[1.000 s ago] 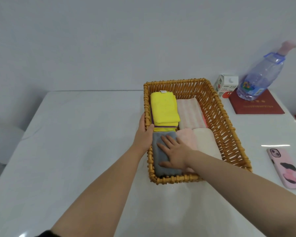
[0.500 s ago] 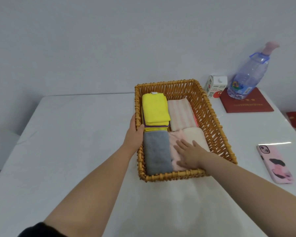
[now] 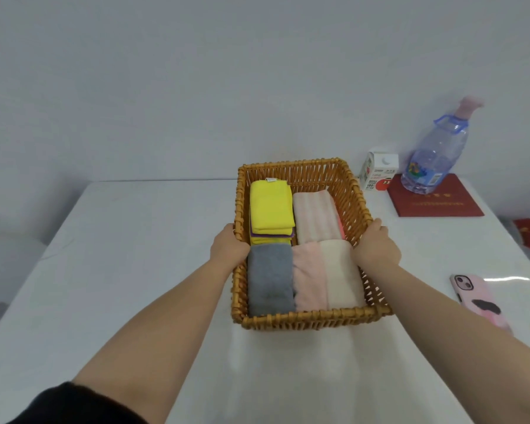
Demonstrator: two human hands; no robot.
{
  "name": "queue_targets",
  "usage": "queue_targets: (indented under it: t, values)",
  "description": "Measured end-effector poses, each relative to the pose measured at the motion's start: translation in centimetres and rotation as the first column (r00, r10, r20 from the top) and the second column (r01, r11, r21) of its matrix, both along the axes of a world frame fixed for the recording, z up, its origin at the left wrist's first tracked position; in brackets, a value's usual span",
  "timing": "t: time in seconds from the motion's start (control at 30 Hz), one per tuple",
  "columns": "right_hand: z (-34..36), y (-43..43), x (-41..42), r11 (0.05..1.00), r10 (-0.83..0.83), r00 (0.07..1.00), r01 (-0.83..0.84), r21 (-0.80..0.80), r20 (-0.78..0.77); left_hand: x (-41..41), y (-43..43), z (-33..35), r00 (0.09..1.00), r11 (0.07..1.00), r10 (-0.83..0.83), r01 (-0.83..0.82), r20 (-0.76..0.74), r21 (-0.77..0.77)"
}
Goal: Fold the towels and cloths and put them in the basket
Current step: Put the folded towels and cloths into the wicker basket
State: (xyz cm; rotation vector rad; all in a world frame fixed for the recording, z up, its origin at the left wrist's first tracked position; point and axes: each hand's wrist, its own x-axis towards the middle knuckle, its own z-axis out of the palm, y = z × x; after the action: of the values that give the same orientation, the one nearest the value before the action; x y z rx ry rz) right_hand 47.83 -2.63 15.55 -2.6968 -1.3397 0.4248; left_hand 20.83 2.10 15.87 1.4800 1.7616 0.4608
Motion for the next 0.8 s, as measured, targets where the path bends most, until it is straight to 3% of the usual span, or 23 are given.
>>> queue_targets:
  t: [0.2,0.5,0.8]
  values:
    - [0.9,-0.3,-0.9,0.996,0.005,0.999,-0.002,0.084,-0.043,-1.0,-0.7,-0.3,0.994,0.994,0.106,-0.105,-0.025,0.042]
    - [3.7,-2.7,-3.2,0.986,-0.006,1.0,0.008,0.168,-0.015,-3.6,-0.6,2.2,0.998,0.993,0.065,-0.064,-0.007,0.096]
    - [5.5,-8.8,1.7,0.983,-0.011,1.0,0.014,0.184,-0.019,1.0,-6.7,4.1,0.998,0.995,0.056,-0.057,0.019,0.088]
